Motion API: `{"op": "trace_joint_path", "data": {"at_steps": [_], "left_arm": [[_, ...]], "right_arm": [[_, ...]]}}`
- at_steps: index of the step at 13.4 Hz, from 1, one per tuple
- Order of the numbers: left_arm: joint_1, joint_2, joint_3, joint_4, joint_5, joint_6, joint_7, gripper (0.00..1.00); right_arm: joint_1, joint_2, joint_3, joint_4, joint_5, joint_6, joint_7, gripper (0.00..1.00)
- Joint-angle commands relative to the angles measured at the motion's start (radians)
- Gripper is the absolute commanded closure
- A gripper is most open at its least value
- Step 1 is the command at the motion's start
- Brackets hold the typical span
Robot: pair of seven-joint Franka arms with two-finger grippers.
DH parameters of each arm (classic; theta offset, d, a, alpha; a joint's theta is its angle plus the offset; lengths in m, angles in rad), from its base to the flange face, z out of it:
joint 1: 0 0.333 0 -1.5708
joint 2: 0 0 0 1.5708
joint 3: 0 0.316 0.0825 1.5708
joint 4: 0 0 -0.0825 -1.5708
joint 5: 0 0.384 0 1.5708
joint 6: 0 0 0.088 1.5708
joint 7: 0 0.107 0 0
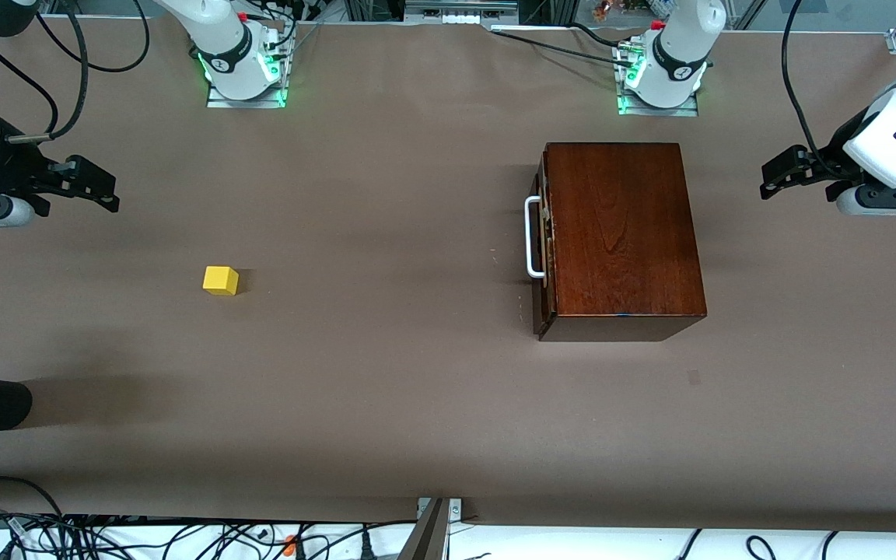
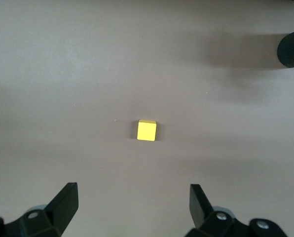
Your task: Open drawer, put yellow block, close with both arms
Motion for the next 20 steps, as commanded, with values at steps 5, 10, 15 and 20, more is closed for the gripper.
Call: {"op": "trace_joint_path", "data": {"at_steps": [5, 10, 15, 20], "left_arm": [[0.008, 0.007, -0.004, 0.031, -0.019, -0.029, 0.028, 0.00], [0.007, 0.014, -0.004, 0.033, -0.020, -0.029, 0.022, 0.00], [0.001, 0.034, -0.016, 0.046, -0.022, -0.064, 0.023, 0.00], [-0.039, 0.057, -0.018, 0.062, -0.023, -0.073, 0.026, 0.00]], "right_arm": [[-0.004, 0.004, 0.005, 0.019, -0.002, -0.007, 0.001, 0.00], [-0.004, 0.004, 0.005, 0.019, -0.002, -0.008, 0.001, 0.00], [-0.004, 0.004, 0.005, 0.019, -0.002, -0.010, 0.001, 0.00], [-0.004, 0.004, 0.005, 0.019, -0.002, -0.011, -0.001, 0.00]]}}
